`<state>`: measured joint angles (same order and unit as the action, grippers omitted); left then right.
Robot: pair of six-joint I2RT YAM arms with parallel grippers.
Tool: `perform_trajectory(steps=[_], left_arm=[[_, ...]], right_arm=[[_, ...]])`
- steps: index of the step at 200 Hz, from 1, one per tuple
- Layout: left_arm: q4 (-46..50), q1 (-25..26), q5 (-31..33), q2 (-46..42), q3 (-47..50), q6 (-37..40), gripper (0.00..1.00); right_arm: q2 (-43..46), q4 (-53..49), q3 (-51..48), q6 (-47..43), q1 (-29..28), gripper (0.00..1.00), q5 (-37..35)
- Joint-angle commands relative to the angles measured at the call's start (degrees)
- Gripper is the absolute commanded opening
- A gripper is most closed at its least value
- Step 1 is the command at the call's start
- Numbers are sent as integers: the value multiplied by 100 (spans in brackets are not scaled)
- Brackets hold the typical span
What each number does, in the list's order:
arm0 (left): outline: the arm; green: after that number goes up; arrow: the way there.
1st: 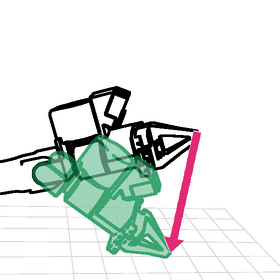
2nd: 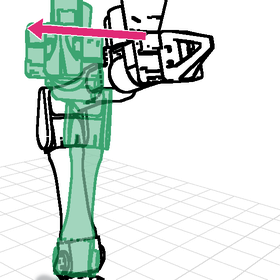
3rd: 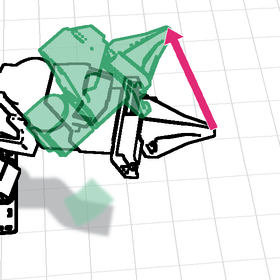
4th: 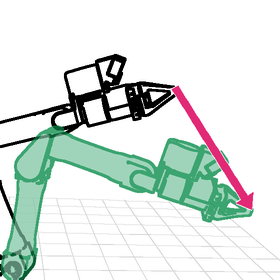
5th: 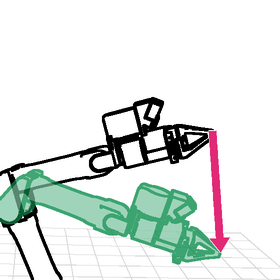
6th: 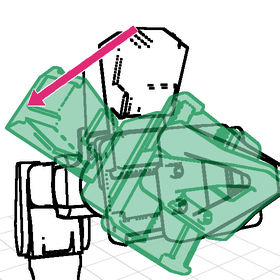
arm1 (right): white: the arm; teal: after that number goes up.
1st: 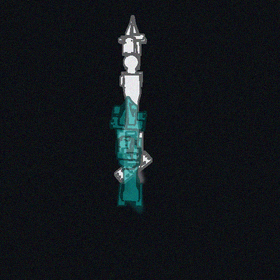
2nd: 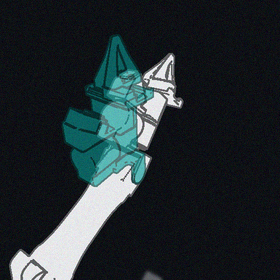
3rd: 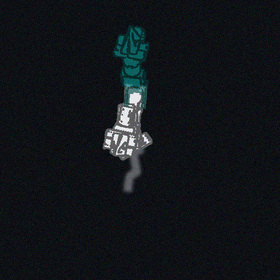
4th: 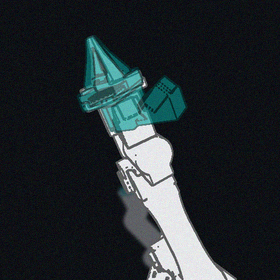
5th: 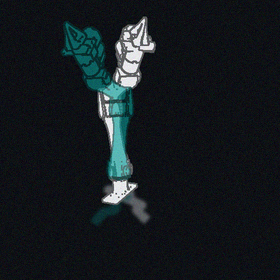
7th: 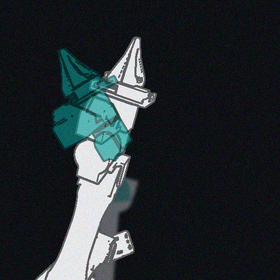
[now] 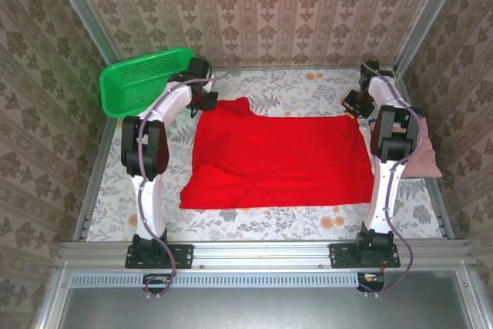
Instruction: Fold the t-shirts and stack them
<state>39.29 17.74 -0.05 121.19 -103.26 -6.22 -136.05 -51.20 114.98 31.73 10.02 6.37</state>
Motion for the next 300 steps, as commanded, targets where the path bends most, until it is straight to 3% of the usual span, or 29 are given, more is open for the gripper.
perform_trajectory(steps=[1,64,114,180,242,300], left_arm=[[-179,-142,234,-439,236,-2,0],[-610,-180,1,-939,743,135,0],[-987,-216,-185,-1573,1304,521,0],[-952,-381,-980,-2538,2264,693,0],[-967,-428,-1355,-4026,3815,1154,0],[-905,-455,-1703,-5361,4949,1334,0]], right_arm=[[98,165,233,118,-113,0,380],[605,345,48,35,-150,0,363],[1658,879,-1274,37,-154,0,328],[3379,1323,-3354,180,-150,0,10],[4994,868,-4774,117,-47,0,-491],[5923,218,-5406,-138,157,0,-621]])
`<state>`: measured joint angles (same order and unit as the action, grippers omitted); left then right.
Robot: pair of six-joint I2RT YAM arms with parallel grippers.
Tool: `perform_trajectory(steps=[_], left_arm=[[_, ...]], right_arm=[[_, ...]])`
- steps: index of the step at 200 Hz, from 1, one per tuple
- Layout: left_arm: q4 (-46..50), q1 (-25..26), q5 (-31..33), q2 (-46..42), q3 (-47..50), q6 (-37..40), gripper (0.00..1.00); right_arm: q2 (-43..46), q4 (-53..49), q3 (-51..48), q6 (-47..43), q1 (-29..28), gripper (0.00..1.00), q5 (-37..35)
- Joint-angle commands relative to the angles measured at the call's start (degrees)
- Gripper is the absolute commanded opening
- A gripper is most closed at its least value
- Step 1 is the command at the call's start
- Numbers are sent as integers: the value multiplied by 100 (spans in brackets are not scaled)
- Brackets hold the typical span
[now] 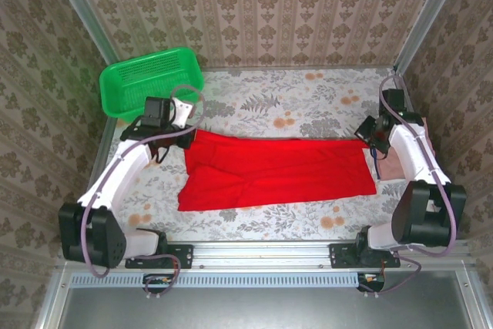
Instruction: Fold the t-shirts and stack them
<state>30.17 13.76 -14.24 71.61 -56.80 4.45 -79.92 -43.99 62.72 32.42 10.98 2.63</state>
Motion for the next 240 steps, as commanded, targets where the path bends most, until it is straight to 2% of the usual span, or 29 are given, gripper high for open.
perform_trajectory(steps=[1,51,77,114,152,209,240], left_arm=[[10,-57,-296,-421,319,276,0],[396,11,-669,-1089,777,673,0],[480,0,-840,-1461,1166,1436,0],[619,27,-1509,-1716,1475,2158,0],[982,39,-1647,-1996,1832,2839,0],[1193,57,-1956,-2375,1812,2814,0],[1503,82,-2084,-2483,1922,3055,0]], right_arm=[[319,-509,-185,-209,61,0,-251],[658,-830,-377,-329,197,0,-307],[706,-844,-558,-335,229,0,-324],[557,-701,-796,-287,272,0,-281],[452,-619,-988,-233,299,0,-268],[455,-802,-599,-349,379,0,-223],[475,-824,-693,-360,401,0,-229]])
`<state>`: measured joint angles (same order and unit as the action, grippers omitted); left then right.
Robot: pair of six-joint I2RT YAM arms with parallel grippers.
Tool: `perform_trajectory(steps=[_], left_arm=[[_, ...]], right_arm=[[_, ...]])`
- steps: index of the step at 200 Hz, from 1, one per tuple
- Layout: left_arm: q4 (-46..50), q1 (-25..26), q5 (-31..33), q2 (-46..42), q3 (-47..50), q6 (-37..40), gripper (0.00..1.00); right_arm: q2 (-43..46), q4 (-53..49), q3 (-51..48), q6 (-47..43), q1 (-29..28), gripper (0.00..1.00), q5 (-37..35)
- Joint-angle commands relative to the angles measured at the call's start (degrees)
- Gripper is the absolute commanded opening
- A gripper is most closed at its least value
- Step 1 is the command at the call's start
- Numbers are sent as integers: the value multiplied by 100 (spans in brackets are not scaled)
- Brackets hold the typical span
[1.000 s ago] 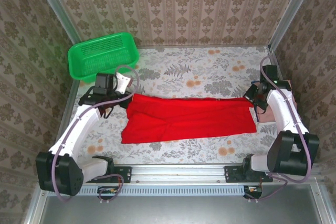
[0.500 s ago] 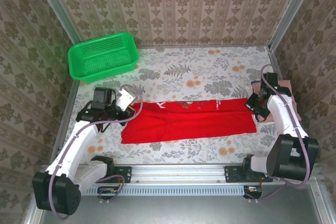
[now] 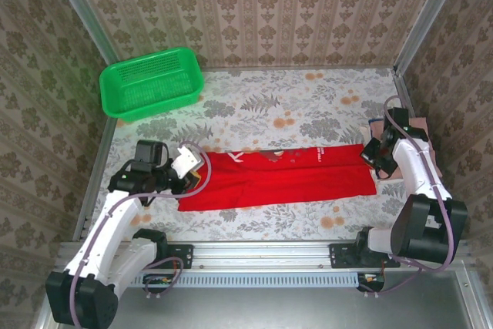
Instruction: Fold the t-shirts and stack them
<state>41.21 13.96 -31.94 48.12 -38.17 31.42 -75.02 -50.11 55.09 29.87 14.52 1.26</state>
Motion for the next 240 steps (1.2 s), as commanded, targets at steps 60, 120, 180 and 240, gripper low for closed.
perform_trajectory(steps=[60,120,180,240], left_arm=[[711,81,-305,-279,224,1082,0],[680,37,-347,-247,684,1825,0],[910,-194,-292,-164,749,2325,0],[1226,-401,-532,-69,675,2734,0]], right_arm=[[-84,-99,-302,-94,51,0,-134],[-201,-65,-500,-146,59,0,-289],[-301,-122,-523,-253,222,0,-359],[-422,-69,-692,-268,301,0,-430]])
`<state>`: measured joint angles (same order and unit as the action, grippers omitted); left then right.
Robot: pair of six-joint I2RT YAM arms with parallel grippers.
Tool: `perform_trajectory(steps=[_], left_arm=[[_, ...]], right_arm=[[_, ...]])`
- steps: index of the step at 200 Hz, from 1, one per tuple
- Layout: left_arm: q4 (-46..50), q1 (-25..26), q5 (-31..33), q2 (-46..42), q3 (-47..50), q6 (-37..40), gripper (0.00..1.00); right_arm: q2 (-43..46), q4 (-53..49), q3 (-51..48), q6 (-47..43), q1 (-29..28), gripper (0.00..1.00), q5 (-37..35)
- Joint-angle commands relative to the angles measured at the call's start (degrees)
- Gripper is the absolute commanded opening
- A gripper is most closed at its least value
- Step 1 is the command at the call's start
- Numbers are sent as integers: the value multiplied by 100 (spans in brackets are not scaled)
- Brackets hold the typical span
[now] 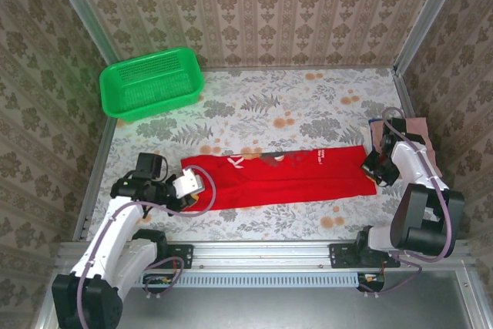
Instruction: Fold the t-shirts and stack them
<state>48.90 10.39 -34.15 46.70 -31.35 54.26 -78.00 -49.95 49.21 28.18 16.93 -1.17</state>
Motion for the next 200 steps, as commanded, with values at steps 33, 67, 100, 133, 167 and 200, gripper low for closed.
perform_trajectory(steps=[33,67,100,133,167,200], left_arm=[[562,-23,-470,125,-23,575,0],[547,1,-455,167,-37,571,0],[397,13,-358,81,14,406,47],[75,-9,-304,-274,46,-120,94],[-1097,7,-138,-410,-78,-1751,97],[-2987,134,975,-56,-82,-5222,100]], right_arm=[[-136,-24,-175,-41,63,0,-156],[-137,63,-210,-4,59,0,-135],[3,95,-140,-1,60,48,11],[303,-89,206,-219,59,64,-83],[456,278,480,-504,-174,69,191],[285,1034,594,-807,-923,72,538]])
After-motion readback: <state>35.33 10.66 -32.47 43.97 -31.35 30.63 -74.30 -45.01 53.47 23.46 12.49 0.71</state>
